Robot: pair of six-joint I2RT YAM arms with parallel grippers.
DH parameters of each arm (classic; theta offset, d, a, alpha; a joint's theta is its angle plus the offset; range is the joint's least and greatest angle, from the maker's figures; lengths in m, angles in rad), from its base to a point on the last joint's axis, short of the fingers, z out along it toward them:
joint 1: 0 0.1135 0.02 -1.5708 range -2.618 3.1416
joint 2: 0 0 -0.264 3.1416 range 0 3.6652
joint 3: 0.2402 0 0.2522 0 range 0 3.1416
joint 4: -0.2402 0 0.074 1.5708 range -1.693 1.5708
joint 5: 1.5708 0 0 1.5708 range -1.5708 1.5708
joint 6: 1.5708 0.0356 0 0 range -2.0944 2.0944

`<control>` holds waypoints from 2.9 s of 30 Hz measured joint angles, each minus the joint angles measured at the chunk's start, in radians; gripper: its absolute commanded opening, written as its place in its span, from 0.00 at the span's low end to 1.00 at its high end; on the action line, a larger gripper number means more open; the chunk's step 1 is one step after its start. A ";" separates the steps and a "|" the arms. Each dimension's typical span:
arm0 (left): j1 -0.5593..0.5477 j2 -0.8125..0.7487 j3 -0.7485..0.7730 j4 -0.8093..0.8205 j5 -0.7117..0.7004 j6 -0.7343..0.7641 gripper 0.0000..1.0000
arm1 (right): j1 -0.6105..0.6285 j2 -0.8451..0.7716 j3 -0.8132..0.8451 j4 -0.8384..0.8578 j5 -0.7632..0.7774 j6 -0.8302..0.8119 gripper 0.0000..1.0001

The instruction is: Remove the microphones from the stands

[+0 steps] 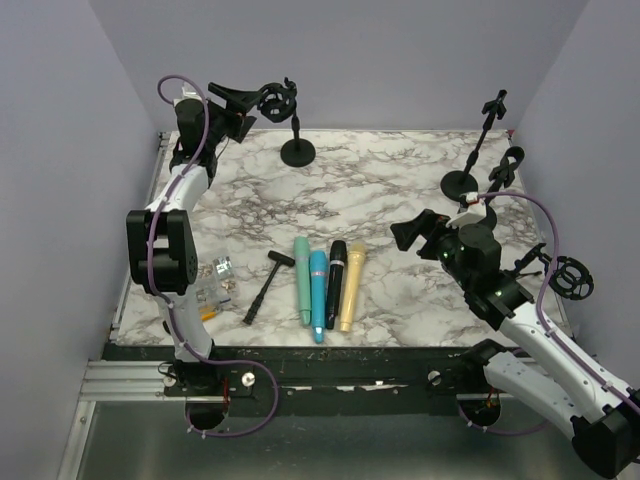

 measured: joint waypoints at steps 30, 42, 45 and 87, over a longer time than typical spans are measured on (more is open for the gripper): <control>-0.046 0.372 0.347 0.048 0.098 -0.082 0.09 | 0.000 0.057 0.004 0.023 -0.002 0.000 1.00; -0.045 0.223 0.110 0.090 0.197 -0.128 0.00 | 0.000 0.233 0.059 0.054 -0.050 -0.019 1.00; -0.050 0.180 0.064 0.106 0.234 -0.175 0.00 | 0.000 0.286 0.081 0.066 -0.089 -0.034 1.00; -0.100 -0.230 -0.425 0.190 0.459 -0.184 0.91 | 0.000 0.644 0.544 0.131 -0.213 -0.041 1.00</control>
